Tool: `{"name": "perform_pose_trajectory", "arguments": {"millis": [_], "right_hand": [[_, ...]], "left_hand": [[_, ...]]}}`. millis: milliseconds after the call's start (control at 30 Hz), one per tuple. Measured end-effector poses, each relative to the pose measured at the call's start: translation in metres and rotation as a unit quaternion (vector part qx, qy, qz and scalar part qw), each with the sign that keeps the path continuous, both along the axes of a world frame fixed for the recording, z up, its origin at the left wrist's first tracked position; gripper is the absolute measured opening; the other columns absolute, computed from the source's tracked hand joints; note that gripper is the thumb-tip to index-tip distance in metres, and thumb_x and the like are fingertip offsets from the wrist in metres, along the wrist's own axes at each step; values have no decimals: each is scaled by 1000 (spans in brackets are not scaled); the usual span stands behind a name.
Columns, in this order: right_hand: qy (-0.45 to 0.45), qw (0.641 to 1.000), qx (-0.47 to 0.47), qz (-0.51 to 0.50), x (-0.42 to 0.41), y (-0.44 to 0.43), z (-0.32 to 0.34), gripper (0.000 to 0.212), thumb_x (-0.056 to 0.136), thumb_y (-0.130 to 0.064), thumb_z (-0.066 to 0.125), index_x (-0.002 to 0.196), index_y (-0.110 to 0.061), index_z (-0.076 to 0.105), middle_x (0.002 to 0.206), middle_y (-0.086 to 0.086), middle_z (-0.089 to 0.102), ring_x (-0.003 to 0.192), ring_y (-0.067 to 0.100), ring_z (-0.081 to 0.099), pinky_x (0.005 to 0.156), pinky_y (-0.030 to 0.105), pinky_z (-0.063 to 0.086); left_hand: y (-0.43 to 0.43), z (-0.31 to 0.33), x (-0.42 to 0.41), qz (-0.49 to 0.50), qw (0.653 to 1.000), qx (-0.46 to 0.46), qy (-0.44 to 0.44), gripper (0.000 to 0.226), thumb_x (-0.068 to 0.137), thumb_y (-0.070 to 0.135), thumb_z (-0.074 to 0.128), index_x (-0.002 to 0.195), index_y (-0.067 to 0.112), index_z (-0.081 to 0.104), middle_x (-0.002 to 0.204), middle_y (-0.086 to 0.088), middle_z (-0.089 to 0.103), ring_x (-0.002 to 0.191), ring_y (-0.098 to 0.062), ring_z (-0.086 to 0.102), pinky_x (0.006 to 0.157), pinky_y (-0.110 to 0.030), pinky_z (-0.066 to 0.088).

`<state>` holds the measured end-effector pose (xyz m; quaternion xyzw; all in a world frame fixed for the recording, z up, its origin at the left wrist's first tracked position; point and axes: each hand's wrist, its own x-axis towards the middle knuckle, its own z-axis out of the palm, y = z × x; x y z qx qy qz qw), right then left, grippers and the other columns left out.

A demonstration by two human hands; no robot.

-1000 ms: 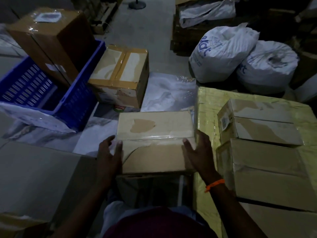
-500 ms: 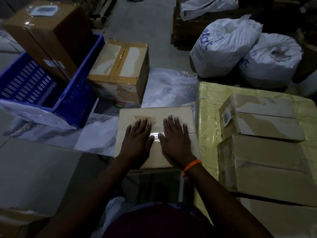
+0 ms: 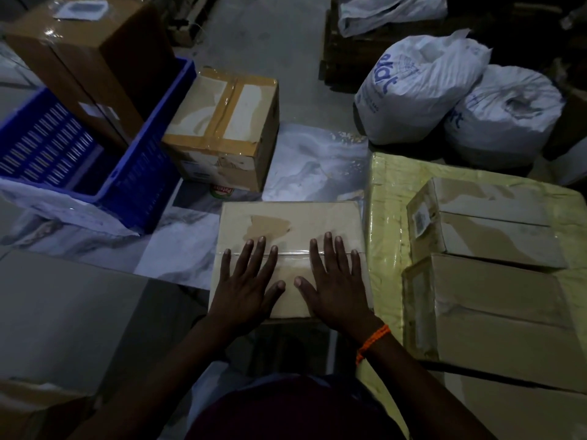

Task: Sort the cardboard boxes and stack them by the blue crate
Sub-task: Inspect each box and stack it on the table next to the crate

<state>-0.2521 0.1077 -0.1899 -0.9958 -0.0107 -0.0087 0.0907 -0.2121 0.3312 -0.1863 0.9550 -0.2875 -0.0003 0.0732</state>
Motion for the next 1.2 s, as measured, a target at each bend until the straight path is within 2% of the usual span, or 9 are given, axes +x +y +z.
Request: {"name": "perform_pose_trajectory", "arguments": {"millis": [333,500,633,733,800,867,933,1067,1200], "right_hand": [[32,999,-9,-1,-1,-3,1,89,99,-76,14,166,-17,8,173,15,-5,160,30,-9,126,57,-5],[14,996,64,-63,3,1,6,95,96,-78,28,166,-18,4,172,14,-9,160,29,-11,128,51,-4],[8,981,127,-145,1,-8,18,96,95,-75,39,166,-24,-1,173,10,-11,159,25,-8,126,48,-5],[38,947,241,-211,4,-31,21,100,92,-69,57,165,-20,11,170,12,18,154,30,24,125,50,23],[47,908,341,-240,4,-44,24,87,88,-61,70,156,-21,35,151,7,51,135,29,53,107,40,47],[42,895,379,-231,5,-52,31,60,89,-46,76,140,-25,53,128,-2,66,115,21,66,90,26,50],[34,893,398,-209,7,-51,43,45,93,-41,74,133,-29,58,122,-9,67,111,13,65,84,16,46],[-7,895,417,-162,20,-33,78,41,103,-45,58,141,-31,58,133,-16,54,124,3,52,99,8,37],[3,902,430,-33,37,-9,112,39,106,-43,47,144,-41,54,156,-18,36,146,2,30,120,26,25]], "left_hand": [[-3,-6,-1,-1,1000,-6,29,74,104,64,20,162,17,23,170,-13,10,157,-34,10,122,-64,12],[3,2,3,30,999,14,42,74,103,66,17,163,23,16,171,-7,5,158,-28,3,125,-55,-2],[5,3,7,65,996,15,61,74,103,67,15,163,24,16,171,-6,6,158,-28,2,124,-61,3],[10,3,13,89,994,7,57,73,103,65,17,163,24,17,171,-5,7,157,-28,6,123,-61,6],[14,3,15,101,993,-9,67,72,103,64,18,163,25,16,171,-5,5,158,-27,5,123,-60,10],[13,4,15,108,991,-16,74,73,103,65,17,164,26,12,171,-3,2,158,-25,2,123,-60,12],[16,6,15,115,990,-21,83,74,102,67,16,164,28,7,171,-1,-3,158,-23,-2,124,-58,11],[47,13,26,141,977,-98,124,74,97,75,12,161,40,0,170,8,-6,157,-16,-5,125,-55,8],[84,35,41,198,944,-161,210,99,79,92,0,161,35,0,170,9,-3,157,-11,0,126,-52,-2]]}}
